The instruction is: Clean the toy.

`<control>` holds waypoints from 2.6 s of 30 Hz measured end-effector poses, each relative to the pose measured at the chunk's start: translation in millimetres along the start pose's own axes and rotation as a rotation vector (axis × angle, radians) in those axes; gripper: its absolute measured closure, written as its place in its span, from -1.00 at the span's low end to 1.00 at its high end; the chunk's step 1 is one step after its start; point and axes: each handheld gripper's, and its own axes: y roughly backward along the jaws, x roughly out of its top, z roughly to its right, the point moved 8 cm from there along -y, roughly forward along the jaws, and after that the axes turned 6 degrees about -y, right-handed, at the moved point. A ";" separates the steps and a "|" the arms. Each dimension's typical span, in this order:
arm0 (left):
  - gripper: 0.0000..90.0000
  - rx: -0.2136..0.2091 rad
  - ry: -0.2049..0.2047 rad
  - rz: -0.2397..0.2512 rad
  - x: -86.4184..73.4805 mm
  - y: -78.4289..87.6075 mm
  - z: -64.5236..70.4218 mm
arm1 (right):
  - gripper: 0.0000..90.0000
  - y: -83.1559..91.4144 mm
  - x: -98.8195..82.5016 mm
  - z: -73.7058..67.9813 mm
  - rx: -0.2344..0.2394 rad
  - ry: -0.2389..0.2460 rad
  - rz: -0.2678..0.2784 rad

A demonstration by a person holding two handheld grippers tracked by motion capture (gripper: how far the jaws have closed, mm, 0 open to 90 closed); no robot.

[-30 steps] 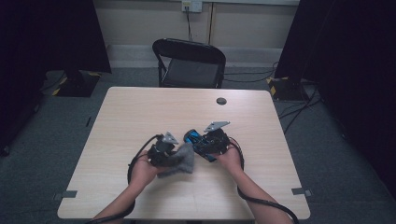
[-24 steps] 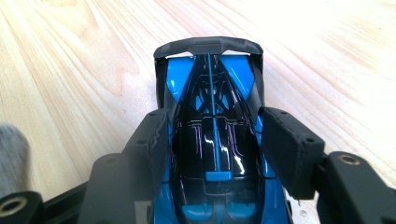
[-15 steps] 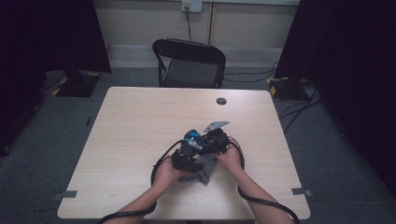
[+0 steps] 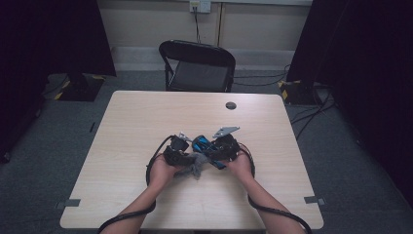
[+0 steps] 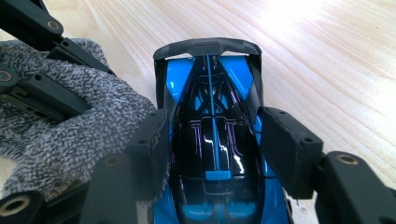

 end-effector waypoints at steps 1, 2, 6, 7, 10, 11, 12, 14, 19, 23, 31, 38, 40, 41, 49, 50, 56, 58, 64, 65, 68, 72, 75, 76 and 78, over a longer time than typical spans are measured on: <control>0.60 0.005 -0.007 -0.003 0.3 0.5 -0.2 | -0.04 0.1 0.0 0.1 0.001 0.000 -0.001; 0.60 0.010 -0.012 -0.005 0.5 0.8 -0.3 | -0.04 0.1 0.0 0.1 0.001 0.000 -0.001; 0.60 0.018 -0.006 -0.009 -1.0 3.8 -5.1 | -0.04 0.4 -0.5 0.2 0.001 -0.004 0.003; 0.60 0.026 0.001 -0.008 -1.5 4.7 -7.5 | -0.03 0.5 -0.5 0.2 0.001 -0.004 0.002; 0.60 0.048 0.027 -0.006 -3.2 8.4 -17.1 | -0.03 0.7 -0.4 0.6 0.003 0.000 -0.001; 0.60 0.052 0.037 -0.003 -3.8 9.8 -20.5 | -0.03 0.8 -0.7 0.3 0.002 0.000 -0.002; 0.60 0.059 0.050 0.001 -4.1 11.1 -23.8 | -0.03 0.9 -0.8 0.3 0.002 -0.001 0.001; 0.60 0.067 0.060 0.002 -5.1 13.4 -29.7 | -0.04 1.0 -1.0 0.3 0.003 -0.001 0.004; 0.60 0.079 0.082 0.003 -7.4 14.5 -38.4 | -0.04 1.1 -1.4 0.2 0.001 0.002 0.008; 0.60 0.094 0.090 0.009 -6.1 16.6 -43.5 | -0.04 0.9 -0.9 0.2 0.002 0.003 0.003; 0.60 0.143 0.087 0.037 -4.8 33.2 -52.5 | -0.03 0.6 -0.7 0.5 0.005 0.000 0.006; 0.60 0.083 0.035 0.059 -2.9 43.0 -26.0 | -0.04 0.7 -0.8 0.6 0.006 0.001 0.006; 0.60 0.050 0.005 0.066 -1.5 45.6 -11.6 | -0.03 0.7 -0.7 0.6 0.006 0.000 0.004; 0.60 0.023 0.002 0.074 -0.6 45.6 -3.0 | -0.04 0.7 -0.6 0.6 0.006 0.000 0.003; 0.60 -0.093 -0.147 0.006 -4.3 19.4 63.0 | -0.04 1.1 -0.7 0.7 0.006 0.002 -0.004; 0.60 -0.108 -0.152 -0.003 -5.4 14.6 67.2 | -0.04 1.1 -0.8 0.8 0.009 -0.001 -0.003; 0.60 -0.138 -0.181 -0.026 -3.9 -2.0 83.0 | -0.03 1.3 -0.8 0.7 0.007 0.003 -0.006; 0.60 -0.135 -0.184 -0.024 -0.1 -4.8 82.6 | -0.03 1.3 -0.9 0.8 0.009 -0.001 -0.003; 0.58 -0.135 -0.130 -0.012 4.6 -11.6 69.9 | -0.03 1.7 -1.2 0.5 0.004 0.003 -0.006; 0.58 -0.130 -0.127 -0.011 4.5 -11.8 66.7 | -0.04 1.7 -1.2 0.6 0.006 0.002 -0.004; 0.58 -0.113 -0.105 -0.007 4.7 -9.5 56.2 | -0.03 1.7 -1.2 0.7 0.006 0.003 -0.004; 0.58 -0.086 -0.074 -0.003 3.9 -6.0 41.4 | -0.03 1.6 -1.2 0.8 0.007 0.003 -0.002; 0.58 -0.059 -0.052 0.002 2.8 -3.1 29.3 | -0.03 1.8 -1.4 0.7 0.006 0.003 -0.001; 0.58 -0.058 -0.047 0.003 2.4 -2.4 26.4 | -0.04 1.8 -1.4 0.6 0.005 0.004 -0.002; 0.58 -0.047 -0.033 0.002 0.6 -0.8 18.8 | -0.03 1.8 -1.2 0.6 0.004 0.005 -0.002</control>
